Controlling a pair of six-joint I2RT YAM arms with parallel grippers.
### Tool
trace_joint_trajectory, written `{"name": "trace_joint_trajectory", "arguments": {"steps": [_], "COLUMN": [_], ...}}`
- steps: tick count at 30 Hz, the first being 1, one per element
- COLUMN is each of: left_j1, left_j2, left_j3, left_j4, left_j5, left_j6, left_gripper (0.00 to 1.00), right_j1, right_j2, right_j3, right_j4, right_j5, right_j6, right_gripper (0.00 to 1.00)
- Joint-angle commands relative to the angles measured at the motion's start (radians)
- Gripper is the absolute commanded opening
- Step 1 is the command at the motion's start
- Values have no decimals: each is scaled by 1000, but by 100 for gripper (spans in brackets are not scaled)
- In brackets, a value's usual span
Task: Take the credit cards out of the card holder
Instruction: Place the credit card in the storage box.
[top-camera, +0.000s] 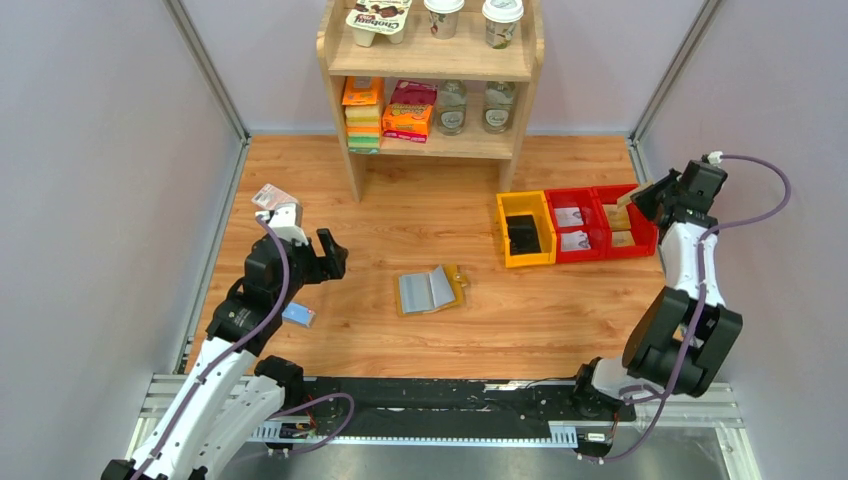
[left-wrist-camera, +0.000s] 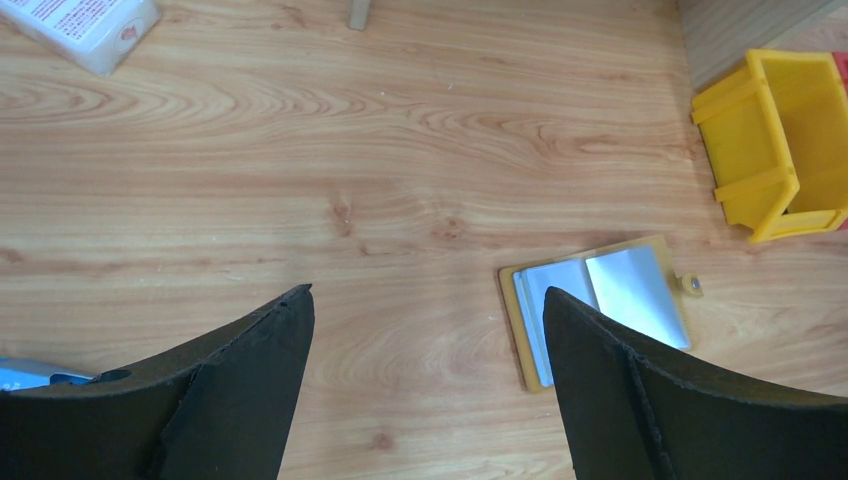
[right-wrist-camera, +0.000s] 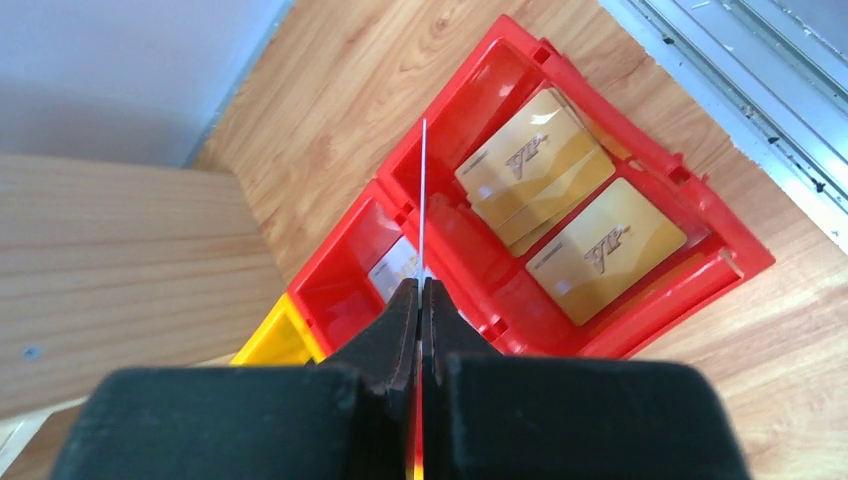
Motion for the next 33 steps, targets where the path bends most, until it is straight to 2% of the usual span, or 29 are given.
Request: {"name": "trace_joint_trajectory", "arguments": {"steps": [1, 7, 14, 22, 27, 29, 33], "left_j1": [4, 6, 4, 6, 4, 6, 4], "left_j2": [-13, -11, 5, 12, 7, 4, 2], "left_j3": [-2, -2, 21, 32, 38, 40, 41], "left_j4": [11, 5, -21, -38, -54, -58, -61], "left_j5": [-17, -15, -18, 18, 32, 38, 52], "left_j6": [30, 27, 18, -28, -45, -53, -74], "left_gripper": [91, 91, 91, 90, 90, 89, 89], "right_j1": [-17, -24, -24, -25, -30, -30, -28], "right_j2": [113, 262, 401, 476, 454, 428, 354], "right_j3": [92, 157, 201, 189, 165, 165, 160], "right_j4": [-11, -13, 14, 11, -14, -45, -103], "right_j5": [-16, -49, -185, -150, -71, -28, 43], "right_j6": [-64, -99, -64, 28, 67, 68, 58], "right_gripper": [0, 0, 0, 3, 11, 26, 42]}}
